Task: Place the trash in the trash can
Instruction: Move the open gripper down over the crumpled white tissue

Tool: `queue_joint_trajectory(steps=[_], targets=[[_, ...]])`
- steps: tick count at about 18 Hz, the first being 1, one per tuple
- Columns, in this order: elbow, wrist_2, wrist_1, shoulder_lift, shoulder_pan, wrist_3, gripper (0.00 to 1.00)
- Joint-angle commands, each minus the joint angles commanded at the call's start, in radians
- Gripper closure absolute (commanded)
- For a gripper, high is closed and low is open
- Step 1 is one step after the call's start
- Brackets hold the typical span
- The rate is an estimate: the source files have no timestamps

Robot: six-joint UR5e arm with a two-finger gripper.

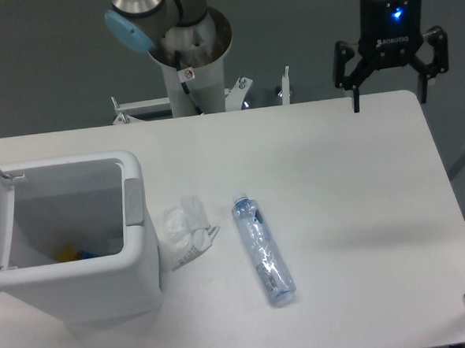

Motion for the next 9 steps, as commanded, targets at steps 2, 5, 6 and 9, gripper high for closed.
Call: queue_joint_trajectory(steps=[2, 5, 6, 9], targets=[[-0.015, 0.000, 0.009, 0.002, -0.006, -0.006, 0.00], [-0.028, 0.003, 0.029, 0.005, -0.018, -0.009, 0.00], [-0.034, 0.005, 0.028, 0.005, -0.018, -0.011, 0.00], [-0.112, 0.000, 0.057, 0.018, -0.047, -0.011, 0.00]])
